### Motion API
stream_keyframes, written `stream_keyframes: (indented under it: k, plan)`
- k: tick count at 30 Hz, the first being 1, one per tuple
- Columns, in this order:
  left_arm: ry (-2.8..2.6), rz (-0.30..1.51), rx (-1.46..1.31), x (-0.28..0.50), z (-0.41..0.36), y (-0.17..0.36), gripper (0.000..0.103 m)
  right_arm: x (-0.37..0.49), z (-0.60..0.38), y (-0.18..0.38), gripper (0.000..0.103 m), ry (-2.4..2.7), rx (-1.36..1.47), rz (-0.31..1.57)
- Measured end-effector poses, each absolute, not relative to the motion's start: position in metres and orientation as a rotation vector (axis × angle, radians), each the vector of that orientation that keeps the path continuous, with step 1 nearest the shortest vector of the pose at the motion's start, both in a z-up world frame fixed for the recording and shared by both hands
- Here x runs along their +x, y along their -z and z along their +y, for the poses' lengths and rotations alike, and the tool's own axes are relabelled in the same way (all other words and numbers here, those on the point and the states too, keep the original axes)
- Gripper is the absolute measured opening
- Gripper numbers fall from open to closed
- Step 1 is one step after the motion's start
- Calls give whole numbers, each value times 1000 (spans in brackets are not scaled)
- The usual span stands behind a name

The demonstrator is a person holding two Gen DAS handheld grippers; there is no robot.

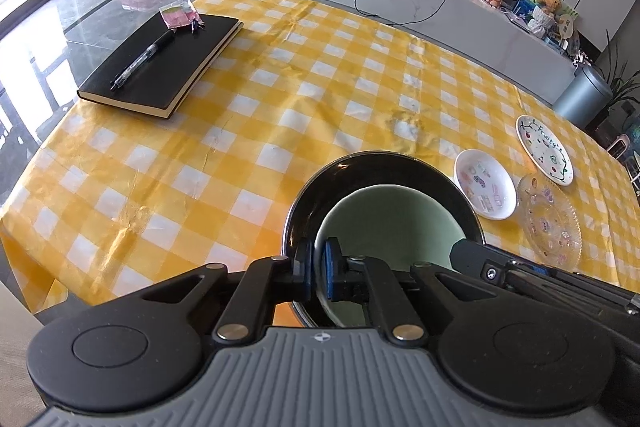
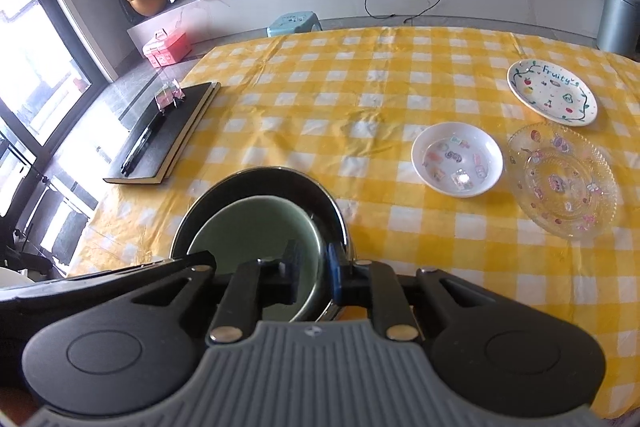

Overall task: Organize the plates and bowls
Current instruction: 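Lower the pale green bowl into the steel bowl stack with both grippers, then open both grippers to release the green bowl in the stack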

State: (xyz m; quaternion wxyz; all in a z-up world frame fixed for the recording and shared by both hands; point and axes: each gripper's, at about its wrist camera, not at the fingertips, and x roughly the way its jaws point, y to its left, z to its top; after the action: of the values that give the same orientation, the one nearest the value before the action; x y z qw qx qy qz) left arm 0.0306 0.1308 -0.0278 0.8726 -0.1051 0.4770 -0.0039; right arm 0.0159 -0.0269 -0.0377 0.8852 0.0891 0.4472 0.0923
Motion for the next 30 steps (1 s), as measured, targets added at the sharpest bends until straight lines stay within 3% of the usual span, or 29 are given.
stream_keyframes:
  k: [6,18,30]
  plan:
    - [-15,969,-203,28,129,24,9,13,-31,29,22,-189,194,904]
    - [-2,860,-205,15,121,-4,33,4,-50,21,36,-159,251,873]
    - [99,828,-161,6,81,-16,39,-8,-87,16,48,-107,306,852]
